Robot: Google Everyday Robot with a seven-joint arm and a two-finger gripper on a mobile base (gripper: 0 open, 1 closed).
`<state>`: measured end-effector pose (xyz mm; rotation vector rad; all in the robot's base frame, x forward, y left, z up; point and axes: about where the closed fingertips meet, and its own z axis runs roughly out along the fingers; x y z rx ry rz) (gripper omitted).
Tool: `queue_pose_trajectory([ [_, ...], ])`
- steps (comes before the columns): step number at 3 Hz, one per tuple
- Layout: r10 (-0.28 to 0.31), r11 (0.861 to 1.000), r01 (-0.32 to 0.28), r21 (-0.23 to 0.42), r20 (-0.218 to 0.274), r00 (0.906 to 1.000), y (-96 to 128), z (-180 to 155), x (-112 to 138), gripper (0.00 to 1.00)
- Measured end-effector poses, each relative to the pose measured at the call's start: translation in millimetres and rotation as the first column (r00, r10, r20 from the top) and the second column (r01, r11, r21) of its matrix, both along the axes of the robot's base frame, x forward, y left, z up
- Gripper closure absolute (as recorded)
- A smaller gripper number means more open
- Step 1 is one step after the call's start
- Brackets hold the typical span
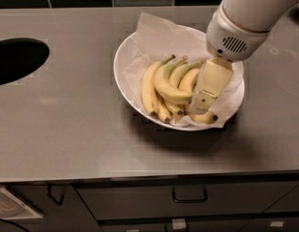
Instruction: Pick banana from white bowl
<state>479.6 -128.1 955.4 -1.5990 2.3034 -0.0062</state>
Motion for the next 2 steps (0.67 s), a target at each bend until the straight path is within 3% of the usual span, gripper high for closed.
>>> queue_pose_trajectory([
  [2,0.045,0.999,-0.045,0.0,-0.032,0.9985,38.8,-13.8,2.1,0.0],
])
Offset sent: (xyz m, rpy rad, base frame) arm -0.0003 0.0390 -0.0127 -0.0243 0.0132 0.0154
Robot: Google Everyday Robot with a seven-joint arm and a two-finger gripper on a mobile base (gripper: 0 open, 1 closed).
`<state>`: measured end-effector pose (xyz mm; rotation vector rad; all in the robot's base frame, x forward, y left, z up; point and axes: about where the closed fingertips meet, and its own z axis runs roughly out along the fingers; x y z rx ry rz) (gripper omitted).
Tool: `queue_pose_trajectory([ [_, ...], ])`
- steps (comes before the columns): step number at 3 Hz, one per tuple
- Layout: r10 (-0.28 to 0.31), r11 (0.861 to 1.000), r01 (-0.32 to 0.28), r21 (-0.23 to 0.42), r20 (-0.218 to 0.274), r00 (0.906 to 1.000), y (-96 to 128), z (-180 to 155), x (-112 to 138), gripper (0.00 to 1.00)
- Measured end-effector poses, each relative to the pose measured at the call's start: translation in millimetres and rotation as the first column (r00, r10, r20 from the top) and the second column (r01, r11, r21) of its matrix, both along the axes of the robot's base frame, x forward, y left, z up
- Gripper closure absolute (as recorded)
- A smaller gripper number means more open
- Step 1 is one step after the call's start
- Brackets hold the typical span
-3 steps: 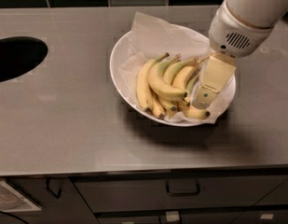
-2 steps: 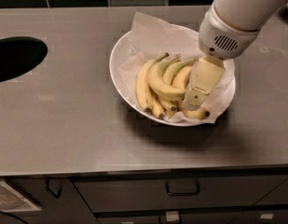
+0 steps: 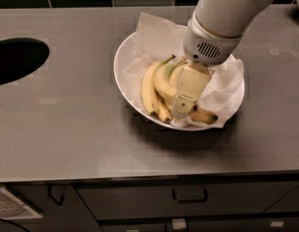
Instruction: Pick banana from white bowl
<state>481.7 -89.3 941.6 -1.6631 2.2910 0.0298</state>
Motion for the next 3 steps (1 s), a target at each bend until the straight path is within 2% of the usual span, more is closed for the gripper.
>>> queue_pose_trajectory([
  [1,0.0,1.0,0.0,0.0,0.0,1.0,0.0,0.0,0.0,0.0],
  [3,-0.05,0.999,0.049,0.019,0.034,0.9982,10.4,-5.6,-4.2,0.0],
])
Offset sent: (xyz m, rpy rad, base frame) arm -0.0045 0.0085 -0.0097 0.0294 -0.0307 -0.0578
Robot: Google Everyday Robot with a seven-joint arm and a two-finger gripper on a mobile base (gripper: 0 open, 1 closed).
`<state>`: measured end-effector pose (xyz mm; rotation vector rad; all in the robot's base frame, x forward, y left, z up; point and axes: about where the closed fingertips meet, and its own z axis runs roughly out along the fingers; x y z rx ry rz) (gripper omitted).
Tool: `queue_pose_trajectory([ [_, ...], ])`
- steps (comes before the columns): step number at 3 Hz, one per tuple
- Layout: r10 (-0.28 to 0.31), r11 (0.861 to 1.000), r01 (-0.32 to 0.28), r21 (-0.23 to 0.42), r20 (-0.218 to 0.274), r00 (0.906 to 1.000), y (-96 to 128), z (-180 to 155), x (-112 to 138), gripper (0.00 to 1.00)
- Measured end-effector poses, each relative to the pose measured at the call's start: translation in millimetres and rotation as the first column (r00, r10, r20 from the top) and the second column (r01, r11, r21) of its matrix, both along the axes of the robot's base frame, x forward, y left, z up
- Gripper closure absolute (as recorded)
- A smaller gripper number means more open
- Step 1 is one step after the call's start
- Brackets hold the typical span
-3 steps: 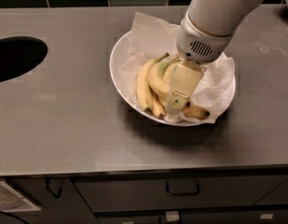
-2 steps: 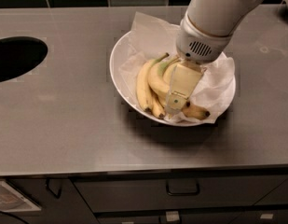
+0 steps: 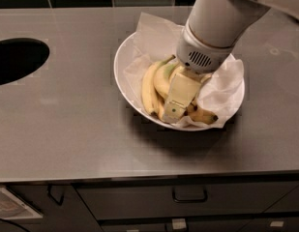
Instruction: Pick banana from white bowl
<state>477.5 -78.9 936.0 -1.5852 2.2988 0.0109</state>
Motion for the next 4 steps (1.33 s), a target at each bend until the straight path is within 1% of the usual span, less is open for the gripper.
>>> queue_pose_trajectory([
  [1,-0.024,1.0,0.024,0.011,-0.01,0.9997,6.4,-6.5,1.9,0.17],
  [2,-0.021,1.0,0.021,0.005,-0.02,0.9996,15.5,-10.2,6.0,0.22],
  [3,-0.024,1.0,0.024,-0.005,-0.039,0.9989,20.6,-15.5,14.3,0.31],
  [4,-0.031,0.999,0.03,-0.016,-0.056,0.998,23.1,-18.8,21.7,0.32],
])
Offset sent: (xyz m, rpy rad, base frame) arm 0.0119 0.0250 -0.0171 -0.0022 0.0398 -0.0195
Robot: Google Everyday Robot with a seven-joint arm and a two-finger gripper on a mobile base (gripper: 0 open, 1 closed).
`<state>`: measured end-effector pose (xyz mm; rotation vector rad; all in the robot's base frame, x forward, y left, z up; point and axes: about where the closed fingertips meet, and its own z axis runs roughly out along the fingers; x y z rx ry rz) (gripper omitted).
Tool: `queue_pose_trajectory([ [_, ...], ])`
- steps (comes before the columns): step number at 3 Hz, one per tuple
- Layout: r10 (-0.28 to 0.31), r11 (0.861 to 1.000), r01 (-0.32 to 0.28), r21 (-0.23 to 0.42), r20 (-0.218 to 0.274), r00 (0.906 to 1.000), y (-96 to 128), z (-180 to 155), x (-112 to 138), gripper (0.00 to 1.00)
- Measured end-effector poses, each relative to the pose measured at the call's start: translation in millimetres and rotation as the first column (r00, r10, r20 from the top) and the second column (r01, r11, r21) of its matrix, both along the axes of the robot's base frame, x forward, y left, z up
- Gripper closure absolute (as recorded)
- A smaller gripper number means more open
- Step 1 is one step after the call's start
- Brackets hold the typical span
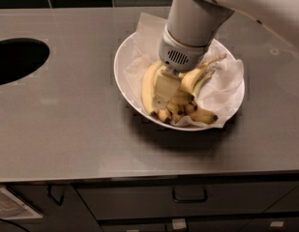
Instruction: Pick banana from white bowl
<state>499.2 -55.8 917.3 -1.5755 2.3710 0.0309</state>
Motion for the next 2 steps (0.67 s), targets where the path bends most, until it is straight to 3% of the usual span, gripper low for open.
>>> queue_pose_trajectory([
  [1,-0.029,1.0,0.029,-0.012,-0.015,0.9995,-3.1,-2.9,1.7,0.45],
  [2,-0.071,0.997,0.07,-0.016,-0.021,0.9973,-11.9,-5.2,3.9,0.44],
])
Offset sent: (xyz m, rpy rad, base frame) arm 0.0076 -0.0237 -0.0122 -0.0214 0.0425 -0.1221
